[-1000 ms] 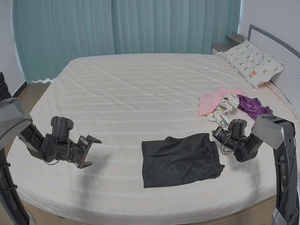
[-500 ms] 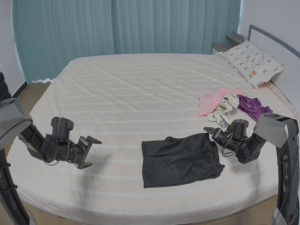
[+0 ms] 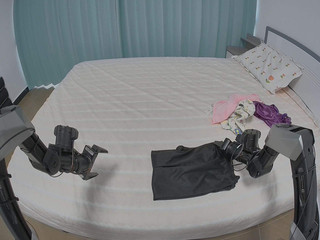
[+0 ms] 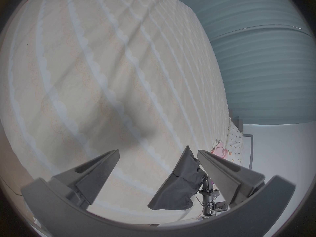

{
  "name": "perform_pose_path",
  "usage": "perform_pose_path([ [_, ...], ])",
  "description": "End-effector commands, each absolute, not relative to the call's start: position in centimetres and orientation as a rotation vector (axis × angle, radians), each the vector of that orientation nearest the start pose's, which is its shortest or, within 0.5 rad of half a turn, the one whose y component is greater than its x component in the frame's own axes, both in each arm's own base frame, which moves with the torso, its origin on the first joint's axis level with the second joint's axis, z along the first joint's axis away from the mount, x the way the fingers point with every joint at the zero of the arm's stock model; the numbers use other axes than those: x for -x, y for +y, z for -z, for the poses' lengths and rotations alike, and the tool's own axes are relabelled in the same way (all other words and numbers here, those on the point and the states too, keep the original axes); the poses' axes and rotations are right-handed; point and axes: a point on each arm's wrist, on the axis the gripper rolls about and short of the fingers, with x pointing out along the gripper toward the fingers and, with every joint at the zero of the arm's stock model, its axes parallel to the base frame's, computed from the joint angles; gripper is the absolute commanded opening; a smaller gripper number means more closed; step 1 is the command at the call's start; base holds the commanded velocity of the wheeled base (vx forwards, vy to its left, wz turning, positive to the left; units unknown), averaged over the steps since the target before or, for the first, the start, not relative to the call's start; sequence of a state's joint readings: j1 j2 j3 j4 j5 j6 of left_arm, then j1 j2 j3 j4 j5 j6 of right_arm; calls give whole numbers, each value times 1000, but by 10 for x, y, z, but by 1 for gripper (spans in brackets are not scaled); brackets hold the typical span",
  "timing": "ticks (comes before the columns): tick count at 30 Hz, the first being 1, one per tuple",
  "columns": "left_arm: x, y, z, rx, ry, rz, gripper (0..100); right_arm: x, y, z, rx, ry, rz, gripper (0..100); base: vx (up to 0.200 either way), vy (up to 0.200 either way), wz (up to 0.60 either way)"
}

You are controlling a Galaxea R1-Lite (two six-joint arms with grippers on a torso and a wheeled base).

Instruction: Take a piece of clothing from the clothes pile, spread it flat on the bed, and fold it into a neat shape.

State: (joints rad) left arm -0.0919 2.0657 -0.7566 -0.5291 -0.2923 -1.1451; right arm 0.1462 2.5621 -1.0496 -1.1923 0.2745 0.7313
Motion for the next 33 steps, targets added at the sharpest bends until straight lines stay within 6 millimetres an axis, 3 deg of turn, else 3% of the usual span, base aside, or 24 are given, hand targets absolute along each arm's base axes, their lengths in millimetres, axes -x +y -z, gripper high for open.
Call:
perform_pose_path([
  [1, -329, -39, -40, 1143, 911, -125, 100, -430, 61, 41, -739, 451, -264, 0, 0, 0, 0],
  [11, -328, -40, -38, 1137, 893, -126, 100, -441, 45, 41, -790, 407, -227, 0, 0, 0, 0],
  [25, -328, -41, -38, 1136, 894, -124, 100, -448, 40, 48, -807, 402, -216, 0, 0, 0, 0],
  [26, -328, -41, -38, 1136, 894, -124, 100, -447, 40, 48, -808, 397, -217, 100, 0, 0, 0],
  [29, -328, -41, -38, 1136, 894, -124, 100, -443, 40, 37, -808, 383, -222, 100, 0, 0, 0],
  [33, -328, -41, -38, 1138, 893, -124, 100, -417, 37, 13, -803, 408, -212, 100, 0, 0, 0],
])
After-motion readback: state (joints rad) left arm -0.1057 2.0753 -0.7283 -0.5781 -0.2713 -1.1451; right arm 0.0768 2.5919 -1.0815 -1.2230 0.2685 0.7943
